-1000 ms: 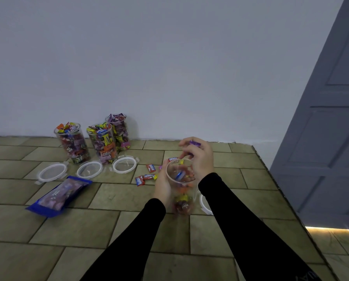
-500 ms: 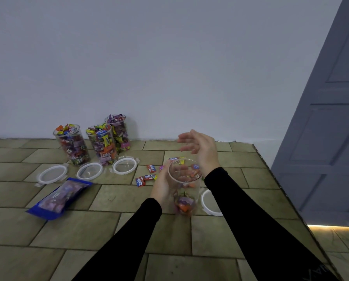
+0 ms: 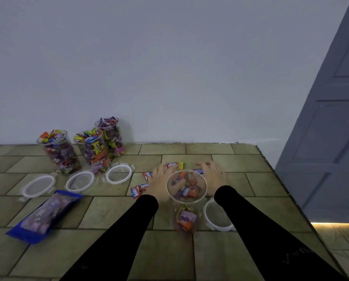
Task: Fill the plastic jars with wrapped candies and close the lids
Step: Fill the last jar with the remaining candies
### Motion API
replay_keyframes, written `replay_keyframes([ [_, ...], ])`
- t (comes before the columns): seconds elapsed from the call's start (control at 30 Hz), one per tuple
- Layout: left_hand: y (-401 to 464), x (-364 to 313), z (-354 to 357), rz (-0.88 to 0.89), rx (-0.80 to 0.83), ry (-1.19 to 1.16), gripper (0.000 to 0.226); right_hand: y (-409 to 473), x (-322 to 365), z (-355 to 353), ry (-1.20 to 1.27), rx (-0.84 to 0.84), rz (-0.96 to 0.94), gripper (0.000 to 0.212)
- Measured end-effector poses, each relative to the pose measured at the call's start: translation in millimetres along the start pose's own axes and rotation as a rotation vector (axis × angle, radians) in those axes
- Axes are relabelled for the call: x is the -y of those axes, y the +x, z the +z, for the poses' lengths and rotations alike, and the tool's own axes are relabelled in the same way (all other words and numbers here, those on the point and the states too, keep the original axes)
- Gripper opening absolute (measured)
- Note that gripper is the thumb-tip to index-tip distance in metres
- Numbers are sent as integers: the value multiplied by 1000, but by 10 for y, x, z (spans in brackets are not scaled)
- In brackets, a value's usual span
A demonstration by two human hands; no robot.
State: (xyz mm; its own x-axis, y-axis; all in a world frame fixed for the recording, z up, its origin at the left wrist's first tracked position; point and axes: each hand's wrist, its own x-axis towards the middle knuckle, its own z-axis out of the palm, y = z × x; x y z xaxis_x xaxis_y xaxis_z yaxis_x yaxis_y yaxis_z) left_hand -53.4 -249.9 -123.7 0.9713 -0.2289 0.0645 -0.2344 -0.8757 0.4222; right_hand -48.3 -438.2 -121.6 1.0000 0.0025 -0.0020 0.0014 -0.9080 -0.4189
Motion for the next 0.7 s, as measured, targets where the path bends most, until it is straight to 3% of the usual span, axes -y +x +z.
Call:
replay_keyframes([
  [0.13,150,-6,131,22,211,153,90,165,-64,228,-175,164,4,61],
  [0.27,296,27,220,-28,198,219,90,383,-80,305,-214,194,-64,57],
  [0.4,481,121,224,-83,177,254,93,562,-43,346,-285,145,-203,57],
  [0.5,548,197,254,-47,96,291,86,671,25,351,-344,105,-366,68],
  [0.6,551,235,281,-5,18,303,87,728,22,401,-315,-36,-450,47],
  [0.7,572,227,281,-15,-8,277,87,757,22,443,-231,-122,-485,50],
])
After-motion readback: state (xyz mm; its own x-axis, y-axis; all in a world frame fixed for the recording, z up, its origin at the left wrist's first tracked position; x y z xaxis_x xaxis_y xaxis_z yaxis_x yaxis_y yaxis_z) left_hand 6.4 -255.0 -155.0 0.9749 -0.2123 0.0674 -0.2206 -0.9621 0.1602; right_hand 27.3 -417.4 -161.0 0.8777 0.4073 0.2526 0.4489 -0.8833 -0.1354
